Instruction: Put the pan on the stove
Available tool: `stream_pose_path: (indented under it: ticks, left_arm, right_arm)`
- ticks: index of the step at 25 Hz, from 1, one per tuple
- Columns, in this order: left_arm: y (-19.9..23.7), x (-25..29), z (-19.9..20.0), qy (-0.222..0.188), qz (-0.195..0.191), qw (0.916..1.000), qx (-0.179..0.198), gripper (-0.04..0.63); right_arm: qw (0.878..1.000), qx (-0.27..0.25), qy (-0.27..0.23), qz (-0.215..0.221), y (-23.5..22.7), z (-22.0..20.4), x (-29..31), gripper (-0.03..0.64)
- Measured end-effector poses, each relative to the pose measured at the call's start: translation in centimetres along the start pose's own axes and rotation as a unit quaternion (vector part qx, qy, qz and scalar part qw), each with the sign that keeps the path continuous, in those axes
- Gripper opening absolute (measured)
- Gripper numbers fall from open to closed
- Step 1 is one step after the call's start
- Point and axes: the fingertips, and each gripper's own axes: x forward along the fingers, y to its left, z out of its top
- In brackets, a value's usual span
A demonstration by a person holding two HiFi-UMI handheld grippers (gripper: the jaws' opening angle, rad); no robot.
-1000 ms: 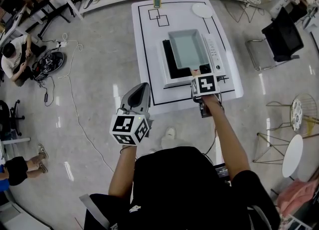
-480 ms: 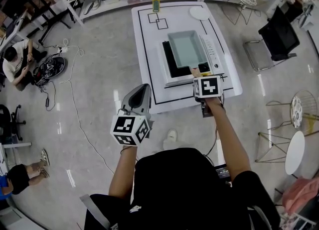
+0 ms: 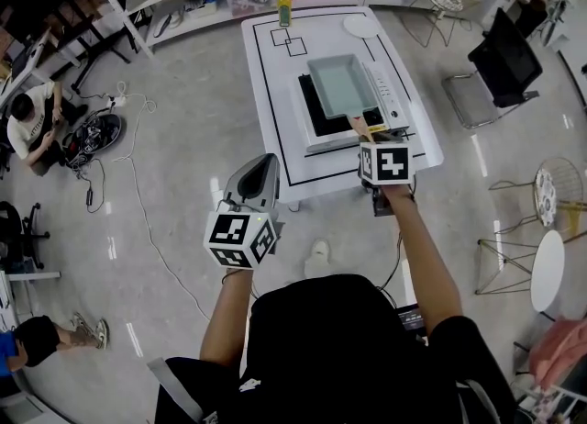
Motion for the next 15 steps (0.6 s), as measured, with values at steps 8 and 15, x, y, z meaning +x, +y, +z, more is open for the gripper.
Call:
stream_pose_path:
  ticks: [8, 15]
  left_arm:
    - [-1.8, -3.0, -0.4, -0.003, -0.013, 0.9999, 0.006, 0.011]
    - [-3.1, -6.3, -0.5, -0.009, -0.020, 0.9997, 0.012, 0.011]
  right_arm:
    - [0.998, 0.004, -0.056, 0.005, 2.1, -0.1, -5.0, 0.036]
    - [0.994, 0.002, -0.111, 0.005, 4.2, -0.8, -9.2, 0.003]
